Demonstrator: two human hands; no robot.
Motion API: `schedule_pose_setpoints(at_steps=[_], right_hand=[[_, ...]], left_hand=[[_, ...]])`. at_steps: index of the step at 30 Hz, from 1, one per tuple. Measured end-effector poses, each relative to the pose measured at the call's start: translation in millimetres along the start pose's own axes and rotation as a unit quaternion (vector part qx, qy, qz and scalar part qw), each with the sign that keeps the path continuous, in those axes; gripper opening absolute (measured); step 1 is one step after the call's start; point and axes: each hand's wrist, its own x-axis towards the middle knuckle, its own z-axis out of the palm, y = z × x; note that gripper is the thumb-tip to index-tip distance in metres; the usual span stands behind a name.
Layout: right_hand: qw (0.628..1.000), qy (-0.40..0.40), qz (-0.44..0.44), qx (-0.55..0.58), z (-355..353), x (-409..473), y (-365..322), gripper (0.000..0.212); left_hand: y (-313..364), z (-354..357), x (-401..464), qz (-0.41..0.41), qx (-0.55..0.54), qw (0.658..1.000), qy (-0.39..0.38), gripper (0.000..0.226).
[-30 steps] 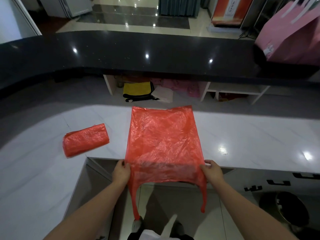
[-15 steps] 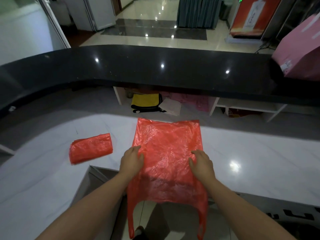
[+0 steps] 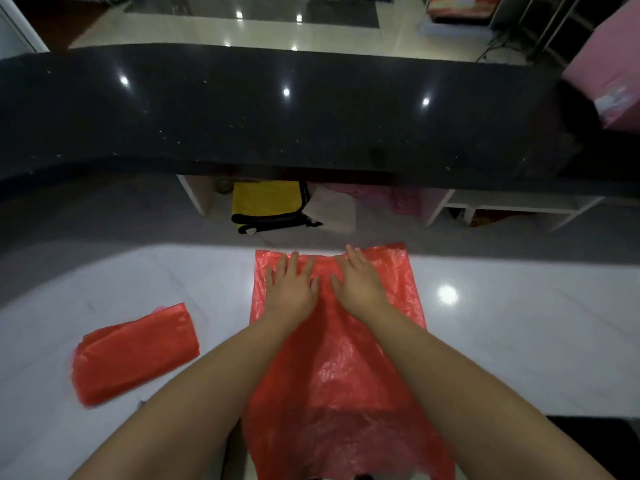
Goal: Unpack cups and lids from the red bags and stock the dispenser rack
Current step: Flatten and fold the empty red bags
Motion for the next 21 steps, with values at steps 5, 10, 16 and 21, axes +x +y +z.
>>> schedule_pose_setpoints(at_steps=[5,10,16,21], right_hand=[[0.996,-0.073,0.020,-0.054,31,14,9,0.061],[0.993,-0.076,0.034,-0.089,50,12,40,0.073],[0.993,-0.022,0.039,-0.111,55,6,80,0.069],[0.991,0.026,0.044,-0.120,54,-1,101,0.066]], left_hand=[[-26,22,9,-0.010,0.016,0.999,-0.040,0.059],[-54,36,14,-0.003,0.035,0.999,-0.033,0.066],[-75,48,12,0.021,0.048,0.998,0.030,0.066],[-78,54,18,0.039,0.059,0.996,0.051,0.067]])
